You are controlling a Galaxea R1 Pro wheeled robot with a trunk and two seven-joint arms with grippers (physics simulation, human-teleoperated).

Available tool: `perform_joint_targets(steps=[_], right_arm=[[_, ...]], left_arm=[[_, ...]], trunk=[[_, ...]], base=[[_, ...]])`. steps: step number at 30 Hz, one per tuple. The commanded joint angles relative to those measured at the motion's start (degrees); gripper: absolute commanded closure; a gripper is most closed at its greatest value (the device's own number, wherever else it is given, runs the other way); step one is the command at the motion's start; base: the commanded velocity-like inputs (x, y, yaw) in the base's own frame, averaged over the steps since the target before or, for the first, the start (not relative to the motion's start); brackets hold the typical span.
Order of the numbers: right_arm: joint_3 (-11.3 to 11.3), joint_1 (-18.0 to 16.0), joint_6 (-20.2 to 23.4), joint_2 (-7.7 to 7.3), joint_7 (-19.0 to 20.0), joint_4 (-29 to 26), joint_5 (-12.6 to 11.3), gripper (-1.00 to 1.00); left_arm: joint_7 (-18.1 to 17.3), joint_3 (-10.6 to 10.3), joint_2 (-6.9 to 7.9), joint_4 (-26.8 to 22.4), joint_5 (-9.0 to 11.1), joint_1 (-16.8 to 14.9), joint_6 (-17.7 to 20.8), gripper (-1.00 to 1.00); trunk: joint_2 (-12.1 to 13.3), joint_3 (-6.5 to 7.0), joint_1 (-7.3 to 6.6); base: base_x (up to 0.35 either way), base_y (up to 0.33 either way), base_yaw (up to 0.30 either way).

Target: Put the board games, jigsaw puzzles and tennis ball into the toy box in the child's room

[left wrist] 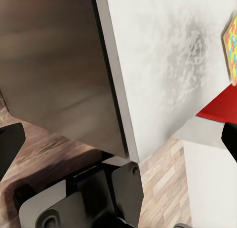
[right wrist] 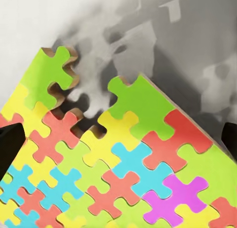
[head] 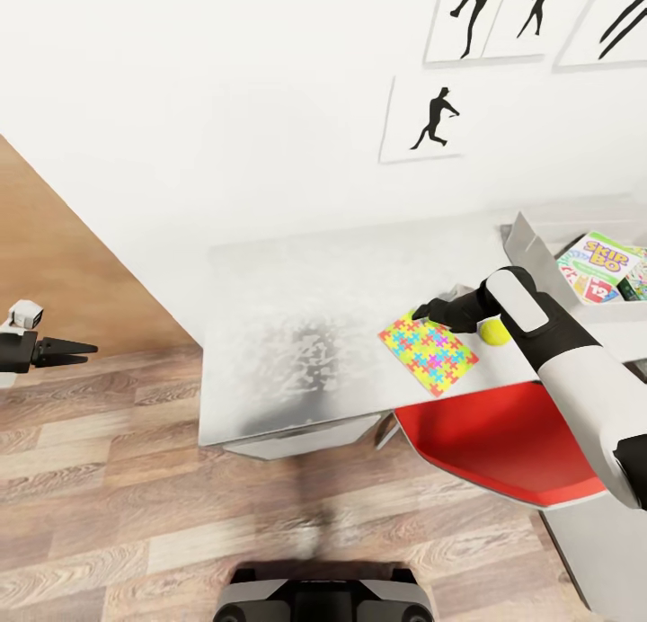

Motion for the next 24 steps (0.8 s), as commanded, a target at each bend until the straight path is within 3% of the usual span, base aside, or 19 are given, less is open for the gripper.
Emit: perform_joint_targets(steps=[1, 15, 24], right_arm=[[0.3, -0.1, 0.0, -0.07, -0.5, -0.1, -0.6, -1.0], [0.3, -0.1, 0.0, 0.48, -0.3, -0.1, -0.6, -1.0], [0.2, -0.4, 0.0, 0.73, -0.3, -0.1, -0.8, -1.0]], left_arm=[[-0.1, -0.2, 0.08, 0.0, 0.2, -0.1, 0.6, -1.0], [-0.1, -0.2, 0.0, 0.1, 0.2, 0.0, 0.6, -1.0], [-0.1, -1.0, -1.48, -0.3, 0.4, 0.0, 0.6, -1.0]], trunk=[[-0.1, -0.09, 0.03], [-0.1, -0.09, 0.03], [-0.1, -0.09, 0.03]], base=[[-0.036, 0.001, 0.0], [-0.056, 0.018, 0.0], [-0.016, 0.008, 0.0]])
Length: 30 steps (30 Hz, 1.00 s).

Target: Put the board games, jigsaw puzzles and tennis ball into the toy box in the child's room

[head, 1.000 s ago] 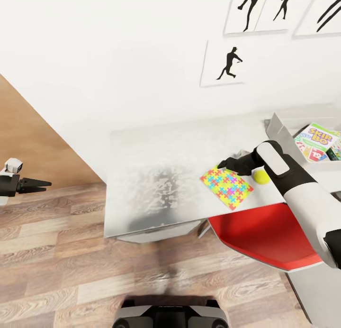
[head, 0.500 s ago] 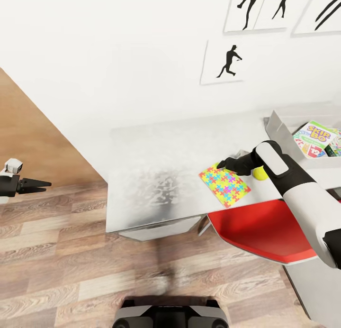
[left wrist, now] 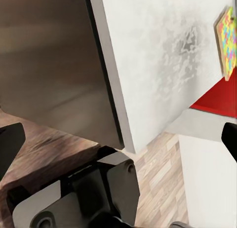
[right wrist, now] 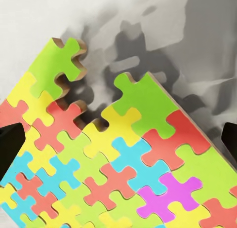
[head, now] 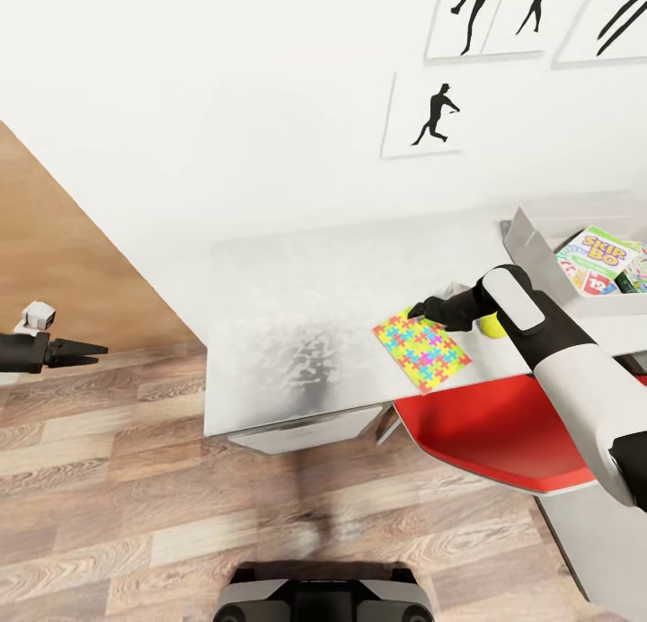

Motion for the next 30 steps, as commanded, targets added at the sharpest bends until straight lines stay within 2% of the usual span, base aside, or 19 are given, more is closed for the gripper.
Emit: perform_joint_targets(steps=[1, 4, 7, 9, 12, 19, 30], right_arm=[[0.3, -0.1, 0.0, -0.07, -0.5, 0.0, -0.6, -1.0], [0.3, -0.1, 0.0, -0.06, -0.5, 0.0, -0.6, -1.0], [0.3, -0.1, 0.0, 0.01, -0.5, 0.0, -0.6, -1.0], [0.3, -0.1, 0.0, 0.07, -0.5, 0.0, -0.6, -1.0], [0.3, -0.1, 0.0, 0.1, -0.5, 0.0, -0.6, -1.0], [0.3, -0.1, 0.0, 0.11, -0.5, 0.0, -0.6, -1.0], [0.3, -0.1, 0.0, 0.11, -0.5, 0.0, -0.7, -1.0]], left_arm=[[-0.1, -0.3, -0.16, -0.1, 0.3, -0.1, 0.6, -1.0], [-0.1, -0.4, -0.56, -0.3, 0.6, -0.1, 0.6, -1.0], [-0.1, -0.5, -1.35, -0.3, 2.0, -0.2, 0.6, -1.0], [-0.1, -0.5, -2.02, -0.3, 3.5, -0.2, 0.6, -1.0], [-0.1, -0.6, -2.36, -0.5, 4.6, -0.4, 0.6, -1.0], [-0.1, -0.8, -3.17, -1.0, 5.3, -1.4, 0.6, -1.0], [-0.1, -1.0, -3.11, -2.2, 7.2, -1.7, 0.6, -1.0]], trunk=[[-0.1, -0.09, 0.03], [-0.1, -0.09, 0.03], [-0.1, -0.09, 0.03], [-0.1, -0.09, 0.03], [-0.1, -0.09, 0.03], [-0.1, -0.09, 0.03], [-0.1, -0.09, 0.03]], base=[[0.0, 0.0, 0.0], [0.0, 0.0, 0.0], [0.0, 0.0, 0.0], [0.0, 0.0, 0.0], [0.0, 0.0, 0.0], [0.0, 0.0, 0.0], [0.0, 0.0, 0.0]])
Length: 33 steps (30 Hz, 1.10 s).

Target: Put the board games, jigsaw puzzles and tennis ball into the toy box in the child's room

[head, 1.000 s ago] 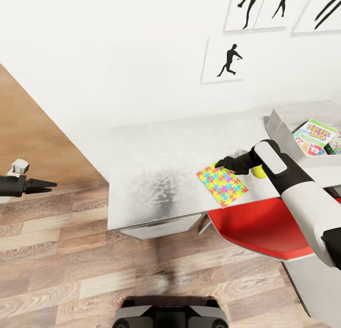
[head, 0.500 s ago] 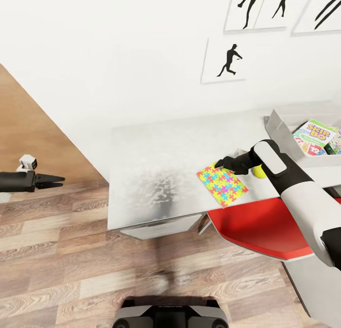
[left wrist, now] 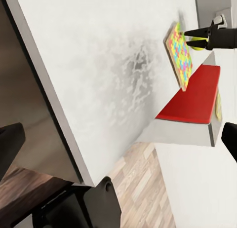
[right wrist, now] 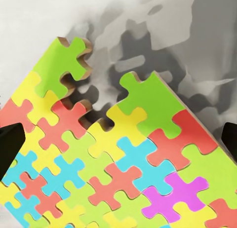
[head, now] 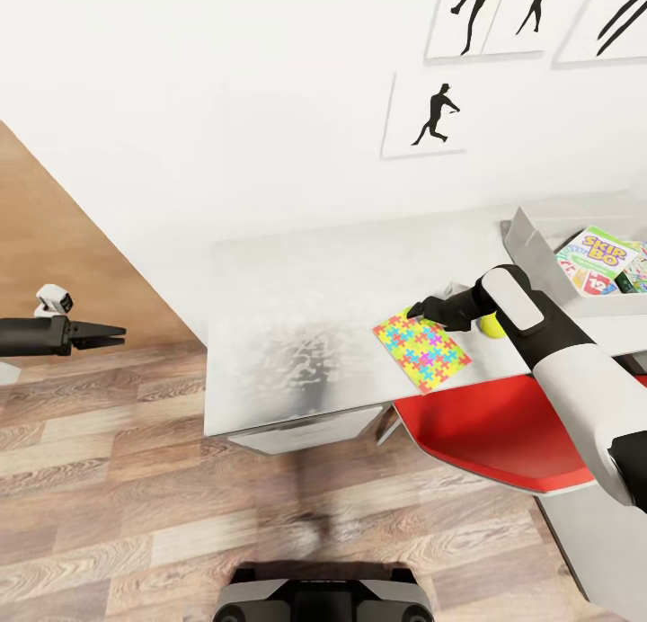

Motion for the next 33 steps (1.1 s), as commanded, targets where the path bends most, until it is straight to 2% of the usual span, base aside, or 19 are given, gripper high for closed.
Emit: perform_joint_targets(steps=[1, 33], right_arm=[[0.3, -0.1, 0.0, -0.07, -0.5, -0.1, -0.6, -1.0], [0.3, 0.0, 0.0, -0.21, -0.5, -0.1, -0.8, -1.0]], left_arm=[[-0.3, -0.2, 0.08, 0.0, 0.2, -0.1, 0.6, -1.0], [-0.3, -0.4, -0.02, 0.3, 0.3, 0.0, 0.6, -1.0]], trunk=[[-0.1, -0.09, 0.03], [-0.1, -0.09, 0.03]], base=[[0.0, 0.0, 0.0], [-0.034, 0.076, 0.0]])
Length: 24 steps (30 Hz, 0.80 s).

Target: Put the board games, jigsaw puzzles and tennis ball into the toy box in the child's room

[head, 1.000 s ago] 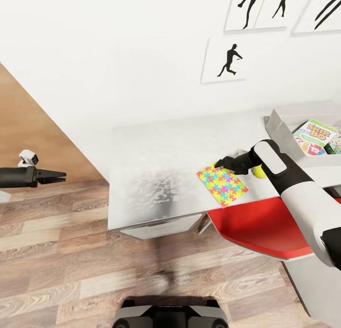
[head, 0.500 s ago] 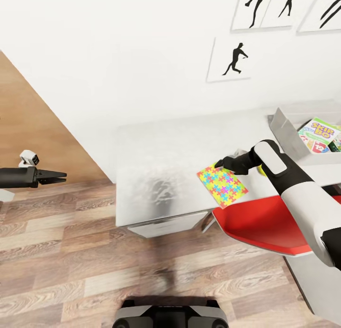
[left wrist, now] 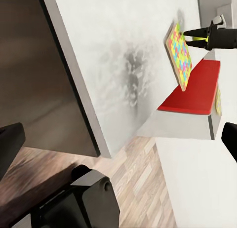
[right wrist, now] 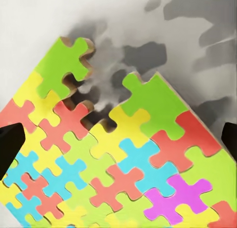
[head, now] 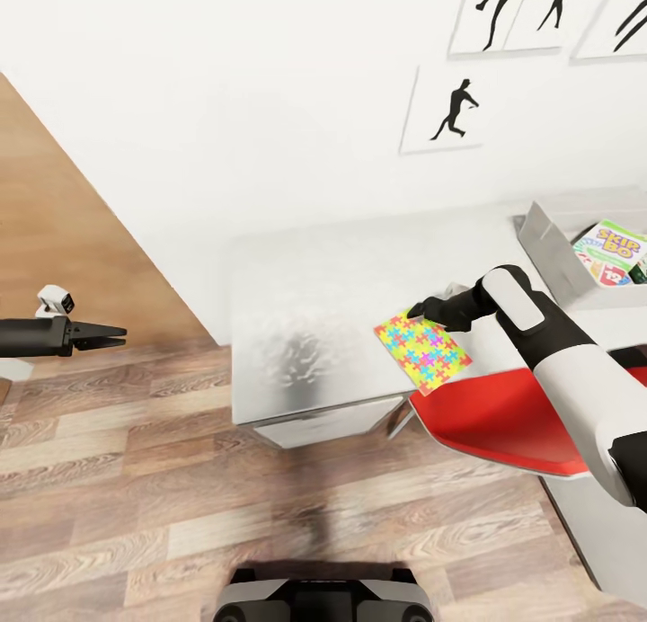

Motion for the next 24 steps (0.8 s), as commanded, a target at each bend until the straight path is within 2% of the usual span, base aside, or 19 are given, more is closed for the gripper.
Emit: perform_joint_targets(steps=[1, 16, 24], right_arm=[[0.3, -0.1, 0.0, -0.08, -0.5, -0.1, -0.6, -1.0], [0.3, -0.1, 0.0, -0.02, -0.5, 0.4, -0.7, -1.0], [0.3, -0.1, 0.0, -0.08, -0.5, 0.4, -0.7, -1.0]], left_arm=[[-0.3, -0.2, 0.07, 0.0, 0.0, -0.1, 0.6, -1.0], [-0.3, -0.2, -0.02, 0.0, 0.0, -0.1, 0.6, -1.0], [-0.3, -0.2, -0.02, 0.0, 0.1, -0.1, 0.6, -1.0]], trunk=[[-0.1, -0.09, 0.02], [-0.1, -0.09, 0.02], [-0.1, -0.09, 0.02]], base=[[-0.143, 0.036, 0.0], [-0.064, 0.034, 0.0], [-0.003, 0.145, 0.0]])
